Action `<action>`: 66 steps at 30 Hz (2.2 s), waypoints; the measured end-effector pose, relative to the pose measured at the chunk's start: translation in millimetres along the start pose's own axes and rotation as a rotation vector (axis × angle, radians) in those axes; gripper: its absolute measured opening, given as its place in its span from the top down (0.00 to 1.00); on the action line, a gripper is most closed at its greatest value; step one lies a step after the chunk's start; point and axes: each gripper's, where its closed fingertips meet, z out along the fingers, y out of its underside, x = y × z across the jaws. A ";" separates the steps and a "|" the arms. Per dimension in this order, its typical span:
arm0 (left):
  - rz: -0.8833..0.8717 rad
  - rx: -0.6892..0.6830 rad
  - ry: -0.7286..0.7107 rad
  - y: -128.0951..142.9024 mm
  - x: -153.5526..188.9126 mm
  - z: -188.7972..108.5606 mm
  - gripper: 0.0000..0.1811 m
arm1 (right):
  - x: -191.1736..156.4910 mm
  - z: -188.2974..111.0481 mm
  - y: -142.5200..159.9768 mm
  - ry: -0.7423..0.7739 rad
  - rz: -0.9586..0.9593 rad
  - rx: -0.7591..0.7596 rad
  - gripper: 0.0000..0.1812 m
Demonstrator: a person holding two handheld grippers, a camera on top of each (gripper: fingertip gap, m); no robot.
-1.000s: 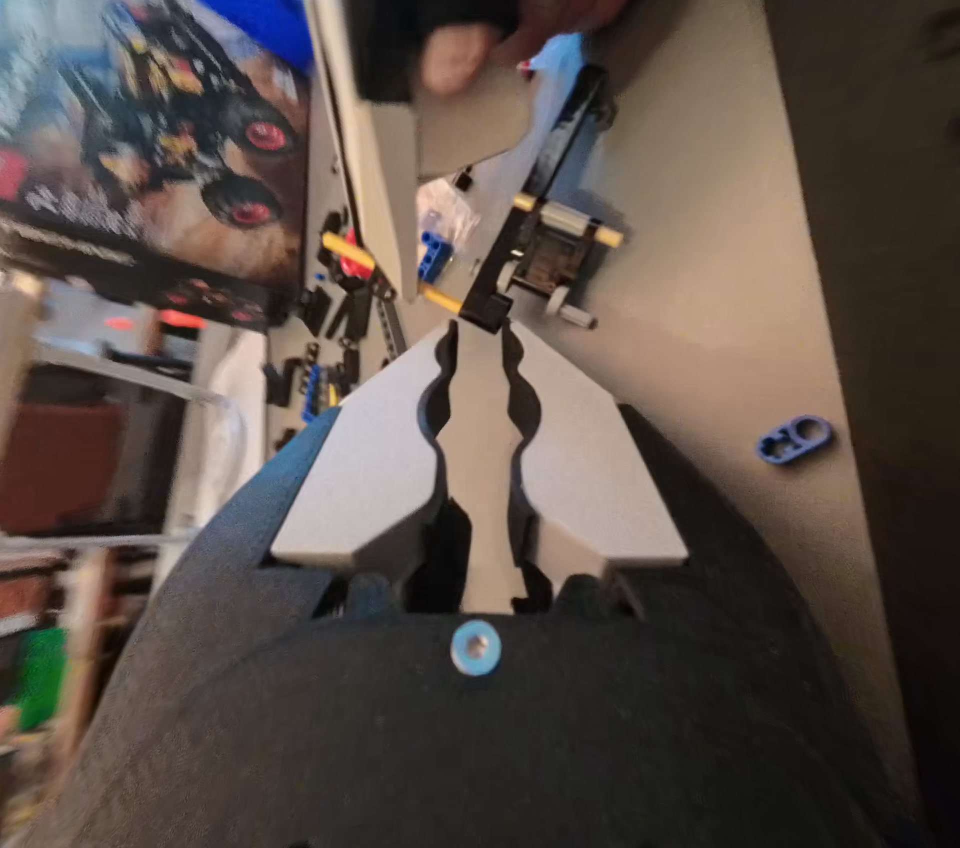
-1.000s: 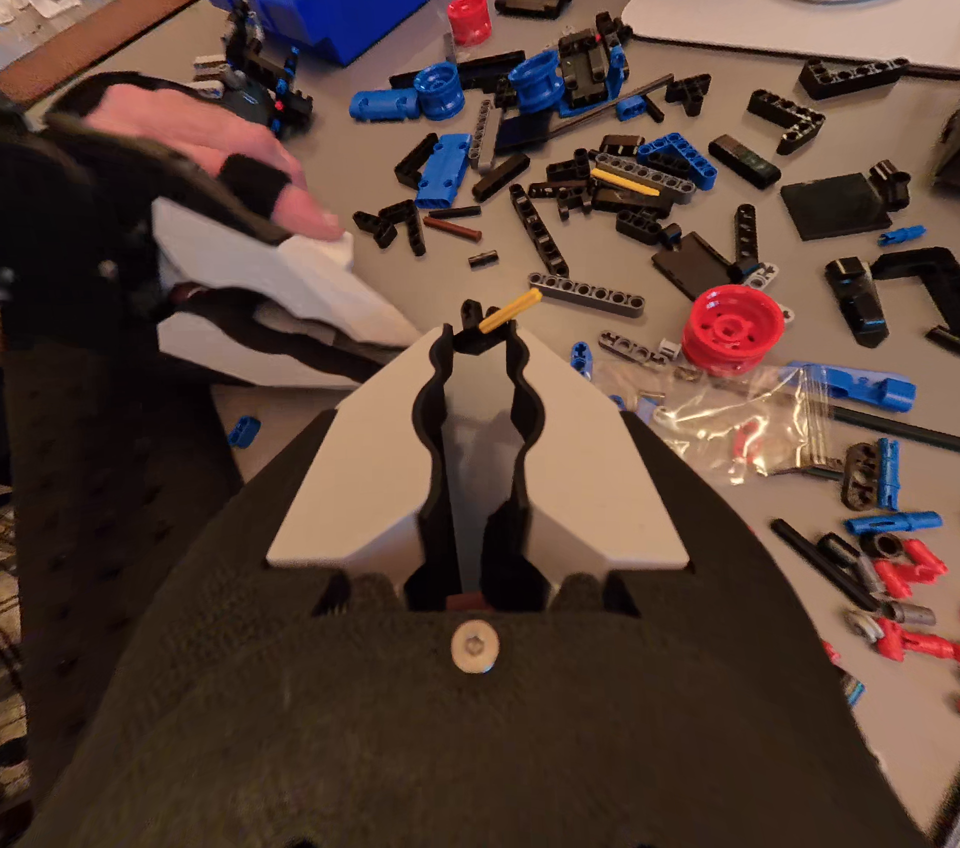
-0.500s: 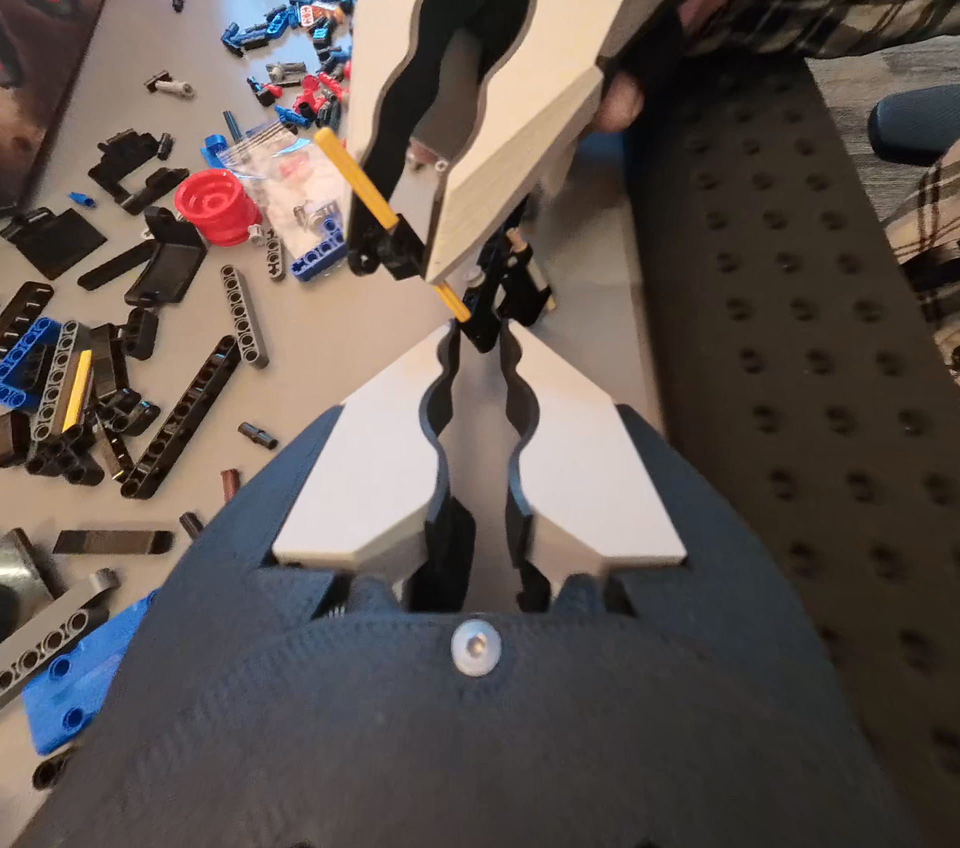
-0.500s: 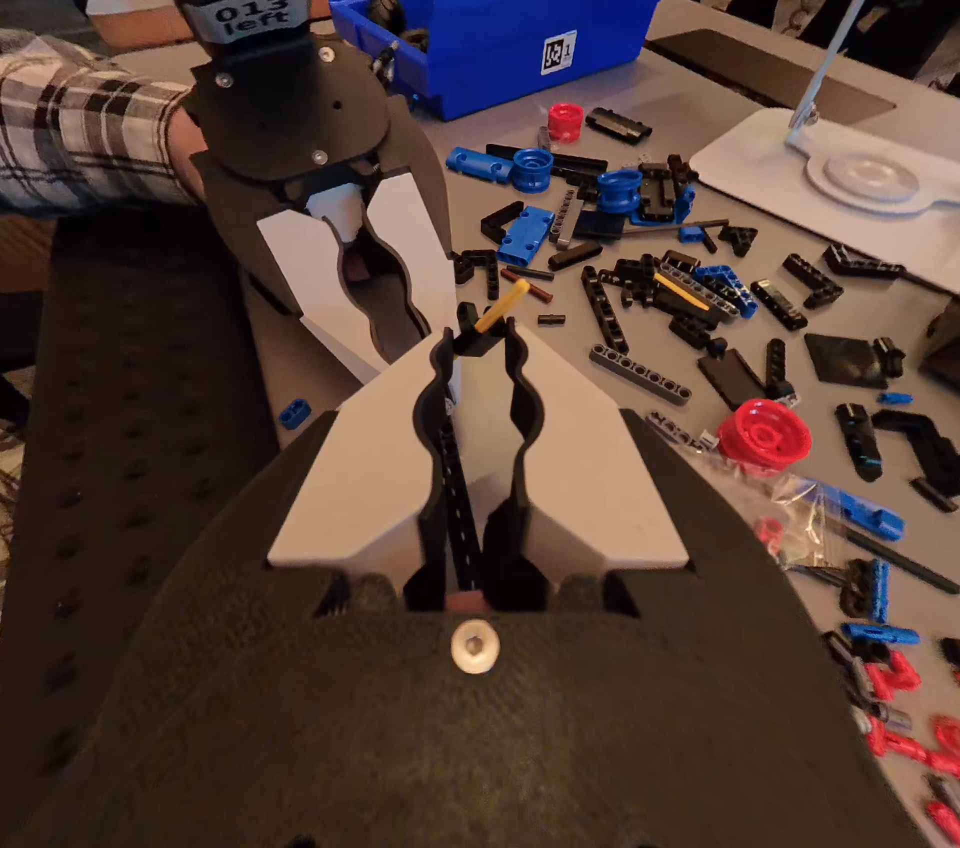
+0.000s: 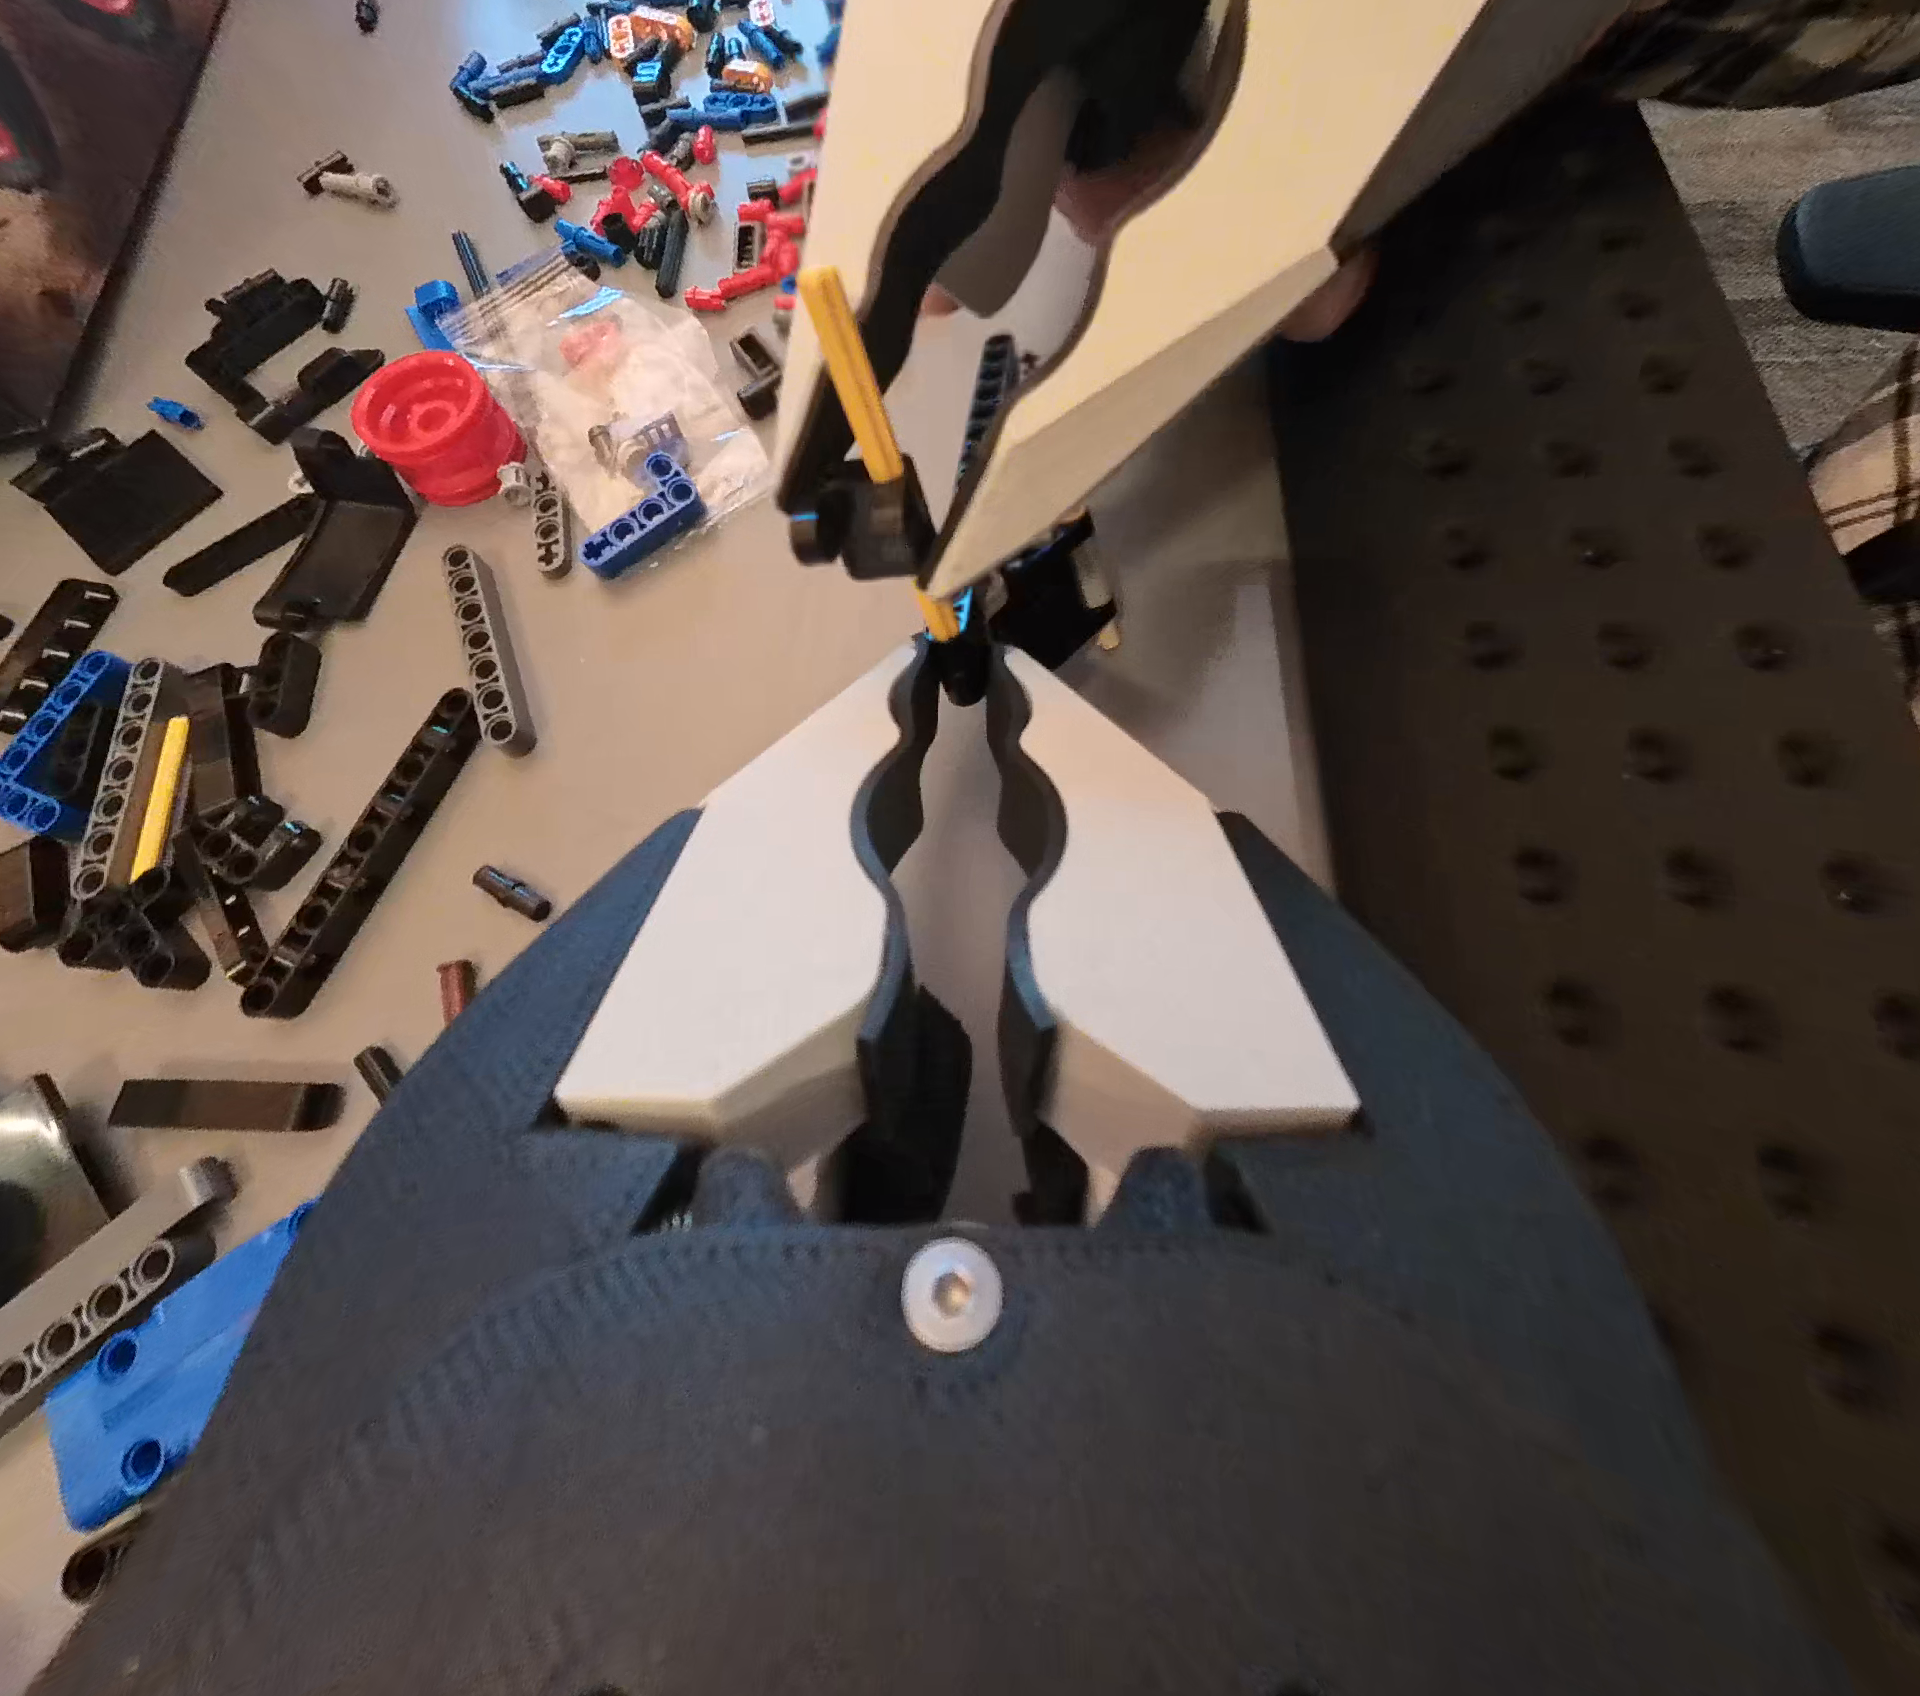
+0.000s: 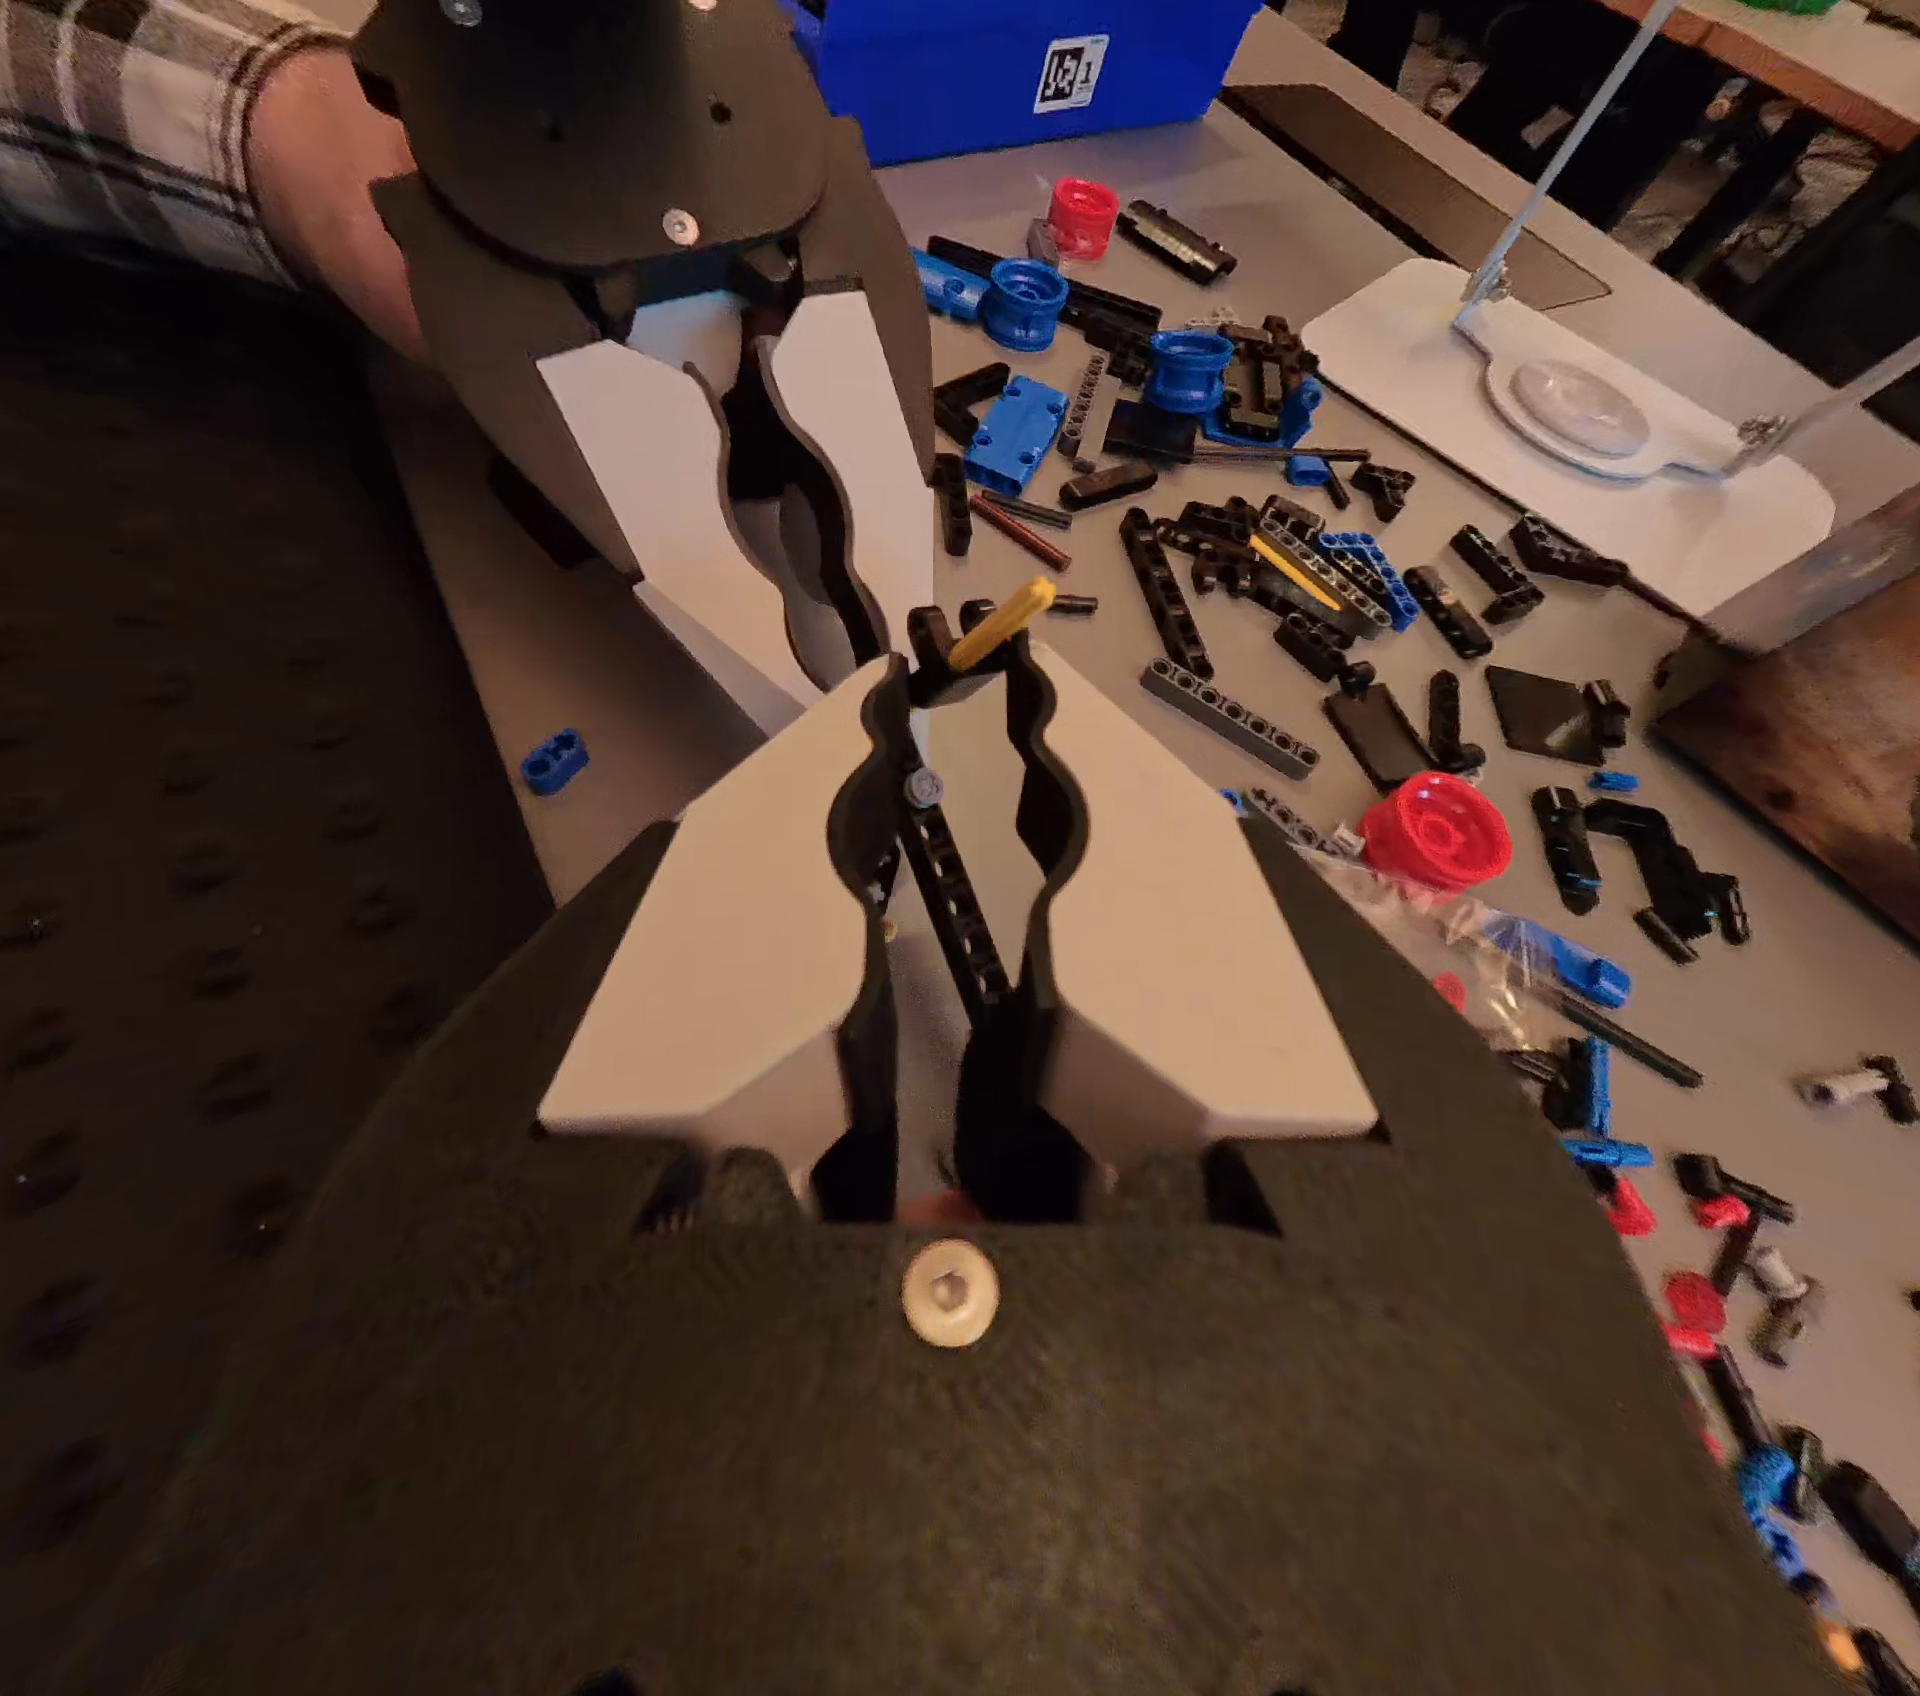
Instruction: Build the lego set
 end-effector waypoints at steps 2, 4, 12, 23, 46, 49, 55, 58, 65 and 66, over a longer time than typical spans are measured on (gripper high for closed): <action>0.006 -0.002 0.000 0.0 0.6 0.4 0.96 | -1.6 -0.1 -0.5 0.001 -0.008 -0.004 0.90; 0.008 -0.001 0.003 -0.2 0.4 0.0 0.96 | -2.8 0.8 1.6 0.003 -0.031 -0.015 0.90; 0.020 0.018 0.012 -3.2 1.5 -0.4 0.97 | -7.3 1.0 6.4 -0.046 -0.075 -0.044 0.87; 0.040 0.017 0.018 -2.2 0.9 -1.1 0.97 | -8.8 -10.2 -7.7 -0.275 -0.083 -0.047 0.88; 0.008 -0.012 0.072 -4.4 5.3 4.5 0.97 | -6.5 -8.4 -1.8 -0.318 -0.042 -0.098 0.88; 0.016 -0.016 0.080 -5.6 8.1 5.2 0.97 | -9.9 -9.3 0.3 -0.348 -0.104 -0.156 0.88; 0.043 -0.027 0.054 -4.6 7.6 4.7 0.97 | -15.1 -9.7 1.9 -0.414 -0.179 -0.234 0.93; 0.043 -0.026 0.040 -4.6 5.8 4.5 0.97 | -13.7 -8.5 2.7 -0.408 -0.169 -0.246 0.93; 0.038 -0.034 0.041 -5.4 6.5 6.9 0.98 | -12.8 -9.5 6.1 -0.400 -0.121 -0.256 0.93; 0.037 -0.035 0.044 -5.5 6.9 7.1 0.98 | -13.0 -9.9 6.4 -0.399 -0.124 -0.259 0.92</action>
